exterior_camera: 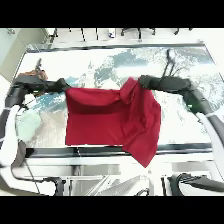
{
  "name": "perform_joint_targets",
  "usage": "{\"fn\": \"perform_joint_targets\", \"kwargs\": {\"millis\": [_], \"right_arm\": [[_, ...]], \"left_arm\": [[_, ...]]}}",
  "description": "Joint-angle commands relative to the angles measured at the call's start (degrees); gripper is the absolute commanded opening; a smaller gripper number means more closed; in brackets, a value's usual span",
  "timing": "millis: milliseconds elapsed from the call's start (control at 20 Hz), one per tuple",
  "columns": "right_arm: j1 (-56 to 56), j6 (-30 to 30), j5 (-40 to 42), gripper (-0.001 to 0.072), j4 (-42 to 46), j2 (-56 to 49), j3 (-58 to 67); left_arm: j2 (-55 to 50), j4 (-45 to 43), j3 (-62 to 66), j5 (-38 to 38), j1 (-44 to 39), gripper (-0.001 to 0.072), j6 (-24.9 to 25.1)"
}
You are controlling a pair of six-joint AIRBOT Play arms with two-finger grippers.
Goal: Fold the shirts.
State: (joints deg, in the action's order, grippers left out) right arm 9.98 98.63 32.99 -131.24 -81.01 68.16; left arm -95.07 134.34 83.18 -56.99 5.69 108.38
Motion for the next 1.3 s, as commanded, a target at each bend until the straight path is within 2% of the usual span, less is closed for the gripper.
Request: {"fn": "perform_joint_targets", "kwargs": {"millis": [0,50,100,150,200,250,300,450,550,600,800,850,900,950,1100,1250], "right_arm": [[0.4,0.0,-4.8,0.0028,-2.0,-8.7,-1.0],[0.2,0.0,-4.5,0.0043,-1.9,-8.4,-1.0],[-0.5,0.0,-3.4,0.0149,-1.6,-7.5,-0.8],[-1.8,0.0,-1.0,0.0341,-0.7,-5.8,-0.5],[-3.7,0.0,2.1,0.0398,0.0,-3.8,-0.2],[-6.3,0.0,6.1,0.0398,0.9,-0.9,-0.1],[-9.2,0.0,10.5,0.0398,2.2,2.0,-0.1],[-17.9,-0.1,24.8,0.0398,9.5,11.2,-1.8],[-22.5,-0.2,30.3,0.0398,12.3,17.5,-8.2],[-25.0,-0.4,32.0,0.0398,12.7,20.9,-13.3],[-35.5,1.3,34.8,0.0414,12.5,29.3,-31.1],[-37.2,2.2,36.0,0.0514,12.5,29.4,-33.2],[-38.4,2.8,37.2,0.0538,12.5,29.0,-35.0],[-38.6,3.8,37.7,0.0528,12.5,28.8,-36.2],[-38.3,6.8,37.7,0.0524,9.3,27.7,-37.9],[-38.3,7.3,37.7,0.0524,8.8,25.8,-38.1]], "left_arm": [[-13.8,0.2,7.3,-1.9,-0.7,0.0009,1.2],[-15.3,0.2,10.0,-3.0,-0.7,0.0009,1.0],[-16.2,0.2,13.0,-5.1,-0.7,0.0010,0.8],[-16.5,0.2,15.6,-7.4,-0.3,0.0072,0.7],[-16.5,0.2,18.4,-9.9,0.4,0.0378,0.6],[-16.5,0.2,21.4,-13.0,1.4,0.0665,0.2],[-16.5,0.2,24.8,-17.0,3.0,0.0696,-1.2],[-16.3,0.1,32.2,-31.1,8.7,0.0689,-5.7],[-14.5,0.0,29.3,-39.5,12.0,0.0689,-6.1],[-12.7,0.0,24.5,-40.1,13.2,0.0688,-6.3],[-2.2,-10.9,-4.0,-34.7,16.1,0.0689,-4.2],[-0.3,-12.9,-10.0,-32.9,16.1,0.0689,-3.1],[1.4,-13.1,-15.6,-31.1,15.7,0.0689,-1.1],[2.7,-12.9,-20.2,-29.1,15.1,0.0689,0.3],[3.5,-12.8,-27.0,-25.6,13.6,0.0689,1.2],[3.5,-12.7,-28.1,-22.9,12.9,0.0689,1.2]]}}
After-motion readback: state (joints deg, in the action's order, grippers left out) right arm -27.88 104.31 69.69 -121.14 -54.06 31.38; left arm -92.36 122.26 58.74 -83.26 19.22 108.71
